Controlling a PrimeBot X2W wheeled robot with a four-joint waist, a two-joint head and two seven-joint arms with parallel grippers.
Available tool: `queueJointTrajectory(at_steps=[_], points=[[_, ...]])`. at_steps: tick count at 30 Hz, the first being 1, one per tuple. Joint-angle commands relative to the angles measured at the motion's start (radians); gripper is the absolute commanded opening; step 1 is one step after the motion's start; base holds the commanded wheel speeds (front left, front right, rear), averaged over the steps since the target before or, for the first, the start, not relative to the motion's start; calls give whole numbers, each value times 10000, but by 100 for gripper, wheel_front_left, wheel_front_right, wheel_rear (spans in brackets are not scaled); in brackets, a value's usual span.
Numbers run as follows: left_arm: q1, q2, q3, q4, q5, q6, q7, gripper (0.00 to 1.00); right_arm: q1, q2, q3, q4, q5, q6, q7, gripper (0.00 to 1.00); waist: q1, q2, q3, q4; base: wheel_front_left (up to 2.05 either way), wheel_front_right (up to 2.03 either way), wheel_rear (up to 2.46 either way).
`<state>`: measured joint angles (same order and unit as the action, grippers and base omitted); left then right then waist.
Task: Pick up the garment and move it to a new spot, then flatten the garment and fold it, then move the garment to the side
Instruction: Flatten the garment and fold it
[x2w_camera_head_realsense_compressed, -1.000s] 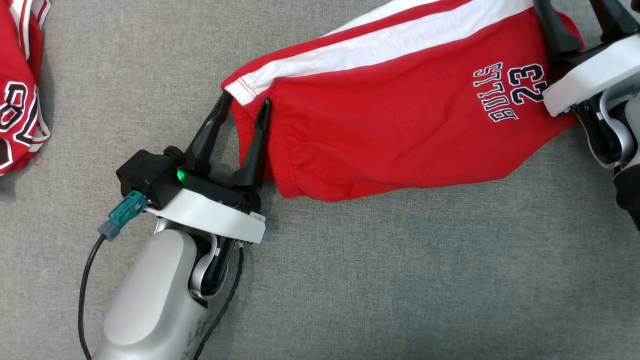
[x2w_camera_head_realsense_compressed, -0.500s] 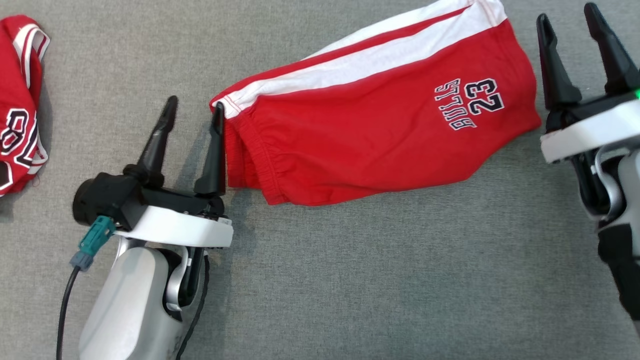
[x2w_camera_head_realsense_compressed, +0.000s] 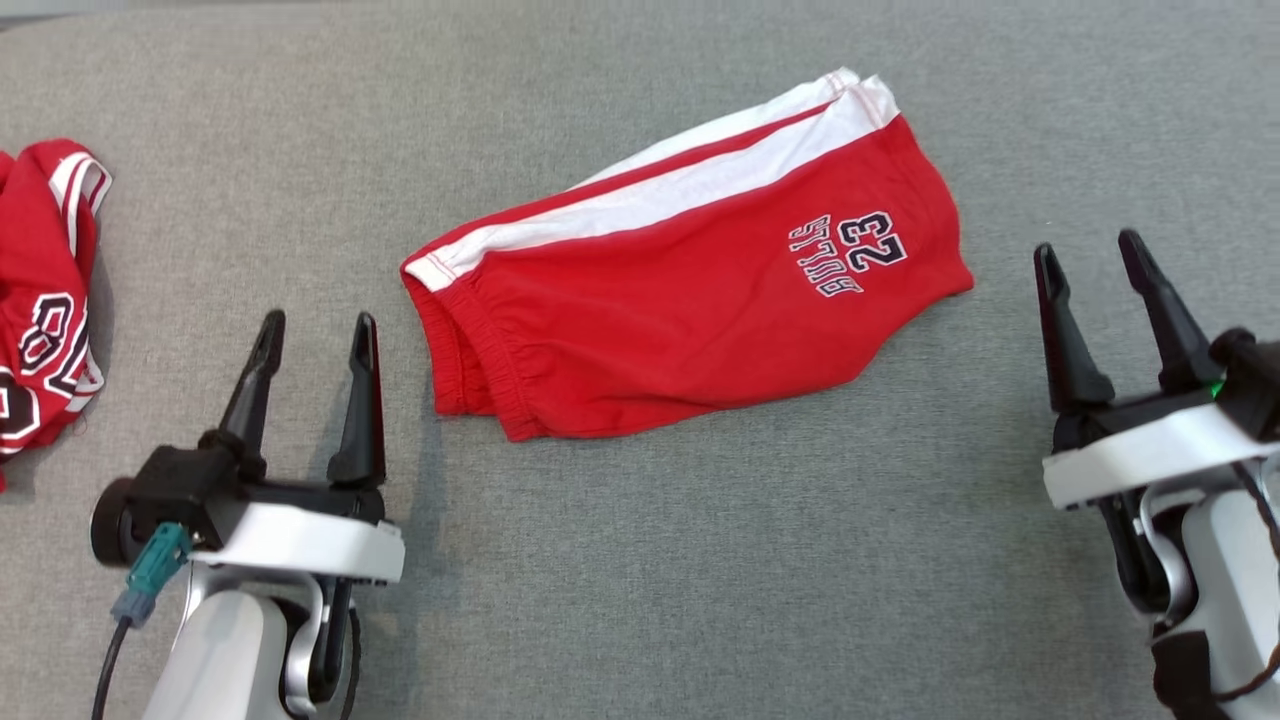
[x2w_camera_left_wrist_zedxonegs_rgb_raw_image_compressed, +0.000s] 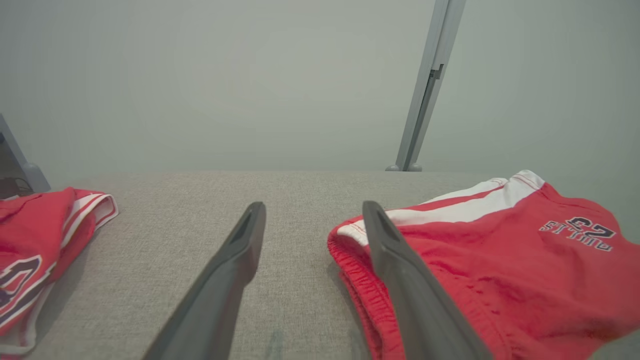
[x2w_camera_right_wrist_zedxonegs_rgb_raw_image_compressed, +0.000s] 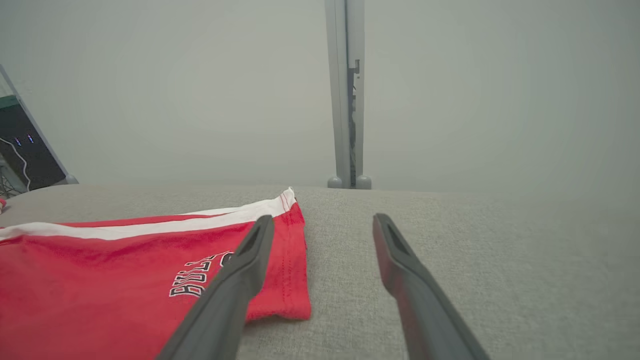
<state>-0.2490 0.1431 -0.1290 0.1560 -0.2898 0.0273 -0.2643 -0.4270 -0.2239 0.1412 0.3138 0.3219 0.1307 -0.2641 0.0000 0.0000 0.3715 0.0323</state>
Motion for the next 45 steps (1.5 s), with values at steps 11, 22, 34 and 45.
queueJointTrajectory(at_steps=[11,22,34,45], points=[[407,8,49,337,-77,-106,0,100,853,250,-328,-230,-165,2,3,100,0,0,-348,-122,0,0,0],[-9,-91,-23,408,-145,-250,0,100,212,28,-173,17,24,2,3,100,0,0,-57,164,0,0,0],[-994,-600,-422,479,-213,-624,0,100,-1724,-984,1251,2295,660,2,369,100,0,0,1064,1445,0,0,0],[-990,-777,-241,549,-75,-668,0,100,-2037,-1157,2433,3099,1958,4,1839,45,0,0,1222,1506,0,0,0]])
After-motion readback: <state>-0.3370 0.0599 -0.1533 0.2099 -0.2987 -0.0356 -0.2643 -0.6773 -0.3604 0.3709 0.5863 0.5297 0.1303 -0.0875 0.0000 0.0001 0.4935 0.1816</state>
